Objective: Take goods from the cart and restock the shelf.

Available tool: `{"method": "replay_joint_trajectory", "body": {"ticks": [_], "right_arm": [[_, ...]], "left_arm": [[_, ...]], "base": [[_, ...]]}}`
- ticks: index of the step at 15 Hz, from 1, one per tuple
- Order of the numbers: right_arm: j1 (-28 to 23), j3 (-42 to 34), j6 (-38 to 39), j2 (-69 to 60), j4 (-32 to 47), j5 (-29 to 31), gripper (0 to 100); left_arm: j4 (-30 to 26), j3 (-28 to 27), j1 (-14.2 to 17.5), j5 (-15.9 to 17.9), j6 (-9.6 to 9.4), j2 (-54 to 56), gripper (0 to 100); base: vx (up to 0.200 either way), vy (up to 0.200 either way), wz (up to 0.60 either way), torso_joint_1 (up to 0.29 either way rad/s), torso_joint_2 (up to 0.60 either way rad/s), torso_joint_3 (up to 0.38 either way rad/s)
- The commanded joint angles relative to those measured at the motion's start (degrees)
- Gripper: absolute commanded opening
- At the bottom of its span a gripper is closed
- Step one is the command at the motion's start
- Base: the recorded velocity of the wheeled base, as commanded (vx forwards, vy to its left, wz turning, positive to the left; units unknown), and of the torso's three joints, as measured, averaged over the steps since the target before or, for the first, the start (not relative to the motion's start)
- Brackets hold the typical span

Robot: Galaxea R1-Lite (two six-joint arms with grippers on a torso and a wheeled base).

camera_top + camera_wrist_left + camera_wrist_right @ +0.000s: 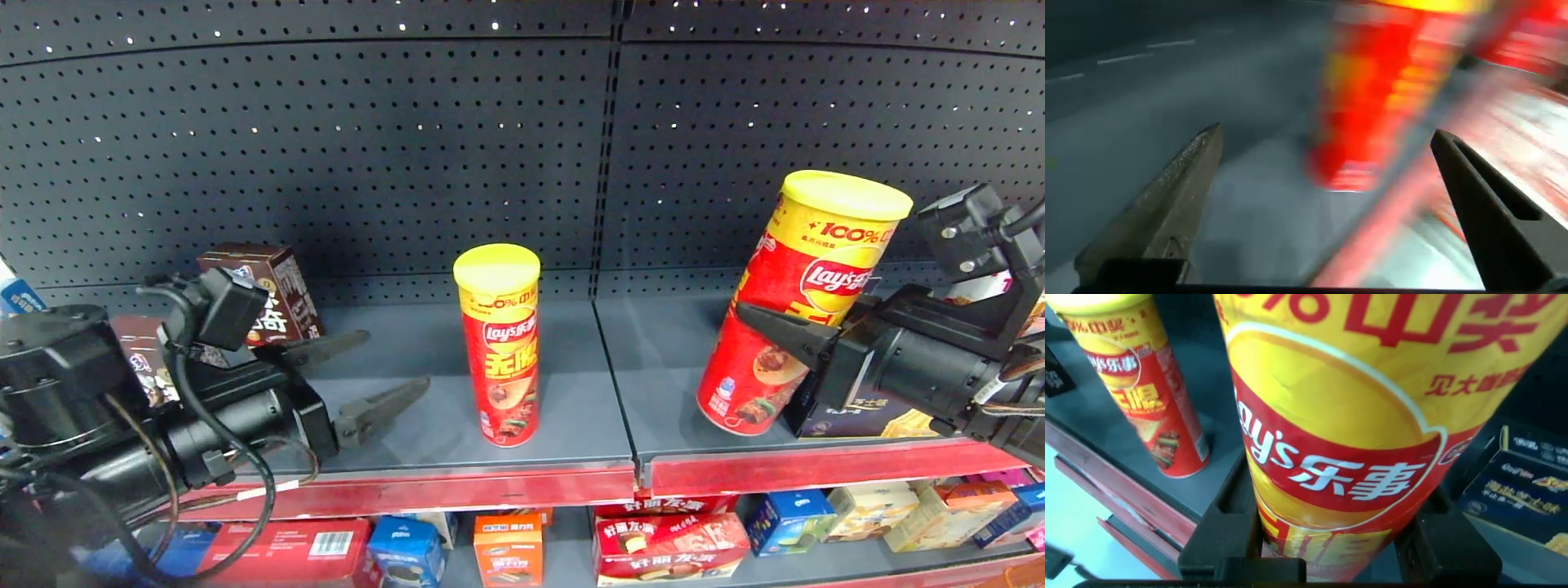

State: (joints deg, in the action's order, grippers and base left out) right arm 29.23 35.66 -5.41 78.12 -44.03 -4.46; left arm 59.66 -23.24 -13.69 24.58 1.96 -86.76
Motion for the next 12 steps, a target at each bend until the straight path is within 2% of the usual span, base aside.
{"method": "replay_joint_trajectory", "body": {"ticks": [1,2,3,4,7,8,10,12], "right_arm": [[-0.1,0.4,0.0,0.6,0.0,0.0,0],[-0.1,0.5,0.1,0.8,0.0,0.0,0],[-0.2,0.7,0.1,1.5,0.0,0.2,0],[-0.6,1.5,0.0,1.8,0.0,0.3,0],[-1.2,4.4,0.0,3.7,0.2,1.2,0],[-0.5,7.1,-0.1,6.6,0.2,4.8,0],[0.2,11.3,0.0,11.6,0.0,7.8,0],[0.3,15.6,0.0,16.0,0.1,8.9,0]], "left_arm": [[-5.3,2.4,-5.3,-14.6,1.11,10.2,100],[-10.4,1.9,-7.1,-17.5,1.20,13.5,100],[-16.8,1.8,-8.5,-18.6,1.47,18.1,100],[-19.5,2.3,-8.5,-19.9,1.55,21.3,100],[-20.2,5.7,-8.6,-29.5,2.61,26.9,100],[-20.2,8.5,-8.5,-34.0,3.31,30.4,100],[-22.3,12.0,-6.4,-35.3,4.28,36.0,100],[-24.0,13.5,-0.8,-35.1,5.24,38.8,100]], "base": [[0.000,0.000,0.00,0.000,0.00,0.000],[0.000,0.000,0.00,0.000,0.00,0.000],[0.000,0.000,0.00,0.000,0.00,0.000],[0.000,0.000,0.00,0.000,0.00,0.000],[0.000,0.000,0.00,0.000,0.00,0.000],[0.000,0.000,0.00,0.000,0.00,0.000],[0.000,0.000,0.00,0.000,0.00,0.000],[0.000,0.000,0.00,0.000,0.00,0.000]]}}
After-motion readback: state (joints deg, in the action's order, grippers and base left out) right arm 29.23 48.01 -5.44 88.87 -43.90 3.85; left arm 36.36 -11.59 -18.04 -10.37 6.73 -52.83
